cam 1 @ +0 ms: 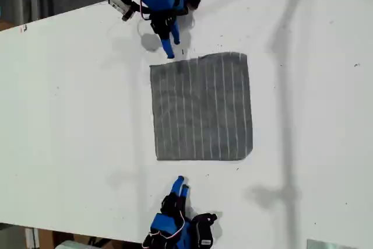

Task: Grasp corners of a square towel and fold twice.

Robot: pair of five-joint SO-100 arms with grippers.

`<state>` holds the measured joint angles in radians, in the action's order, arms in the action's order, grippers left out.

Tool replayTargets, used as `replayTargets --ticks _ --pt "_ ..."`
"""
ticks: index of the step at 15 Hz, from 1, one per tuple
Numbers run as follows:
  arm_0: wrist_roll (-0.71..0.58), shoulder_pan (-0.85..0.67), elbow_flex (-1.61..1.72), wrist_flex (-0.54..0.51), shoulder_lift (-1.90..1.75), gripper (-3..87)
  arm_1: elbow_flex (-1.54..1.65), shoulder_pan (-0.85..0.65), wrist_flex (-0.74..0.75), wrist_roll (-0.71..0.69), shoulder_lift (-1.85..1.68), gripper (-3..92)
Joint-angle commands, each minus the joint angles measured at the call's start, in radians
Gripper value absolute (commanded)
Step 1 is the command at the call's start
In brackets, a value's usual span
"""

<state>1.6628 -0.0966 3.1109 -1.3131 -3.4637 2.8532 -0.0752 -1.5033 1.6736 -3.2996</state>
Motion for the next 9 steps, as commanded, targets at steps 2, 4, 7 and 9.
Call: replayTargets --ticks 2,4,7,9 --pt "0.026 -0.017 -0.003 -0.011 -0.005 18.9 -0.081 0.071 0.014 0.011 0.003 33.4" --pt "0.014 -0.015 -0.003 -0.011 -0.005 18.9 -0.063 0.075 0.081 0.011 0.003 28.4" --pt "-0.012 -0.015 -0.003 -0.011 -0.005 17.3 -0.066 -0.003 -0.017 0.002 0.003 28.4" --pt "-0.057 -0.014 -0.005 -0.012 -0.005 18.4 -0.089 0.061 -0.029 0.003 0.003 37.7"
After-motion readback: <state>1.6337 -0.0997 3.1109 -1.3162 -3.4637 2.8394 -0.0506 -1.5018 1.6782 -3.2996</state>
